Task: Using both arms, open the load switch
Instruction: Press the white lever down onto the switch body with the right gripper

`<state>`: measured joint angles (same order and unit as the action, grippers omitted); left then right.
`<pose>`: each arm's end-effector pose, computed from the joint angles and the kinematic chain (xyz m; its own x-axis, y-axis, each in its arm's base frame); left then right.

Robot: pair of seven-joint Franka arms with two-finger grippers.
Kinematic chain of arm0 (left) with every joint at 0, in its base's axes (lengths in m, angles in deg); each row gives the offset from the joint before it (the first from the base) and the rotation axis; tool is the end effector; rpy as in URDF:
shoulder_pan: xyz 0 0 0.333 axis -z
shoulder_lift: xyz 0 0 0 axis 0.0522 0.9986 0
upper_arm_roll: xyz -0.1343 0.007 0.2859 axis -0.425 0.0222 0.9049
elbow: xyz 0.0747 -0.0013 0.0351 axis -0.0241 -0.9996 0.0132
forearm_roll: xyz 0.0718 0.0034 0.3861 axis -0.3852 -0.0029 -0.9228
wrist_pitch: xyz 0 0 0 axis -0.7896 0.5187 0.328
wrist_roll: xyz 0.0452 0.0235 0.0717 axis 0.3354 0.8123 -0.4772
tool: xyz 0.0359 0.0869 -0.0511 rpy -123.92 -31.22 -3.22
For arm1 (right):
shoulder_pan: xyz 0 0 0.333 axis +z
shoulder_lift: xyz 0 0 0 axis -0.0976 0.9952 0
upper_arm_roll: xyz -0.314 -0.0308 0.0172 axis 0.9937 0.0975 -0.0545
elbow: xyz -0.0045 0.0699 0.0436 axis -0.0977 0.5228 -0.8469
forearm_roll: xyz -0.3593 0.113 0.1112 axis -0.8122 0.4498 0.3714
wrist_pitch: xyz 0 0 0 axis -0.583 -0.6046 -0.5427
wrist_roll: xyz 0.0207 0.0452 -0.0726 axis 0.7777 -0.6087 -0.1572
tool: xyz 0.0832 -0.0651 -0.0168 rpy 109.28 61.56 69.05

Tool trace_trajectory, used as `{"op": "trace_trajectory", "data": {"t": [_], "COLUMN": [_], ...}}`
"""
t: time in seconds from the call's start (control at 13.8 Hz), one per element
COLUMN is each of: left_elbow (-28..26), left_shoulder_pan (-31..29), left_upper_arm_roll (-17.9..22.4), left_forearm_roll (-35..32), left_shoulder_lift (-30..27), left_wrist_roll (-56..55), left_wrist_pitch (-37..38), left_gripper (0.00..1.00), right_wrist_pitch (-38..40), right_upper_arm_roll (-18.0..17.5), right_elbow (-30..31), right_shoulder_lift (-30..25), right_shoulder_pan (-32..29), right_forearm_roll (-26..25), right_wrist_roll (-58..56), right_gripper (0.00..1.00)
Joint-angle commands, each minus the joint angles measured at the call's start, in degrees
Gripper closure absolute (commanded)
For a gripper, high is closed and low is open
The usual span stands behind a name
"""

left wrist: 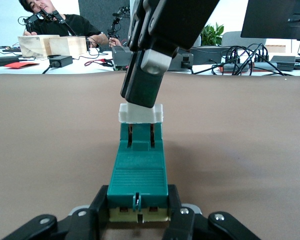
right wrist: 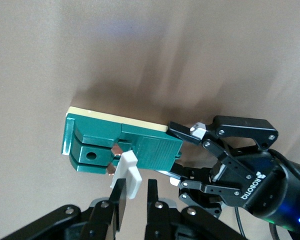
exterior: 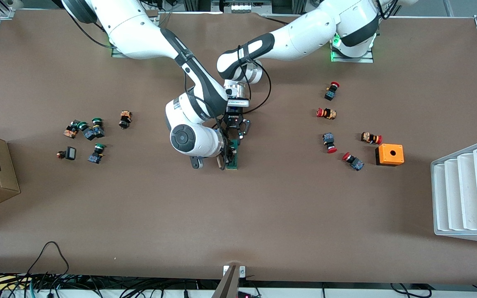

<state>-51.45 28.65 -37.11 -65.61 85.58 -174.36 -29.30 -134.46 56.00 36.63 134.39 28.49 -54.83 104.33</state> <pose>0.3443 -0.5441 0.0619 0.3376 0.0265 0.9409 -0.0040 -0.9996 0.0296 0.5898 0.4479 0.2406 0.2200 -0.9131 -0.3432 -0.9467 -0.2847 0.1506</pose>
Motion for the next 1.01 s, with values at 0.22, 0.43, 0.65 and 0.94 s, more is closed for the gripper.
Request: {"op": "trace_trajectory", "data": {"t": [0.22, 0.43, 0.65, 0.94], "left_elbow": [3.7, 3.7, 3.7, 3.7], "left_shoulder_pan": [0.2, 0.2, 0.2, 0.2], "left_upper_arm_roll": [-1.0, -1.0, -1.0, -1.0], "left_forearm_roll": [-3.4, -3.4, -3.4, -3.4], "left_shoulder_lift": [2.1, 2.1, 2.1, 2.1], "left_wrist_roll": [0.4, 0.4, 0.4, 0.4], "left_wrist_pitch": [-2.8, -2.8, -2.8, -2.8], "left_gripper": [1.00, 1.00, 1.00, 1.00], "right_wrist_pitch": [-1.5, -1.8, -3.3, -4.2], "right_upper_arm_roll": [-0.2, -0.2, -0.2, -0.1], "right_elbow": [4.5, 4.6, 5.5, 5.9], "right_shoulder_lift": [-2.5, -2.4, -2.2, -1.7], "right_shoulder_pan": [0.9, 1.0, 1.5, 1.9], "right_forearm_roll": [-1.4, -1.5, -2.1, -2.4], "right_wrist_roll": [-0.5, -0.5, -0.5, -0.6], "right_gripper": [0.78, 0.78, 0.78, 0.78]}}
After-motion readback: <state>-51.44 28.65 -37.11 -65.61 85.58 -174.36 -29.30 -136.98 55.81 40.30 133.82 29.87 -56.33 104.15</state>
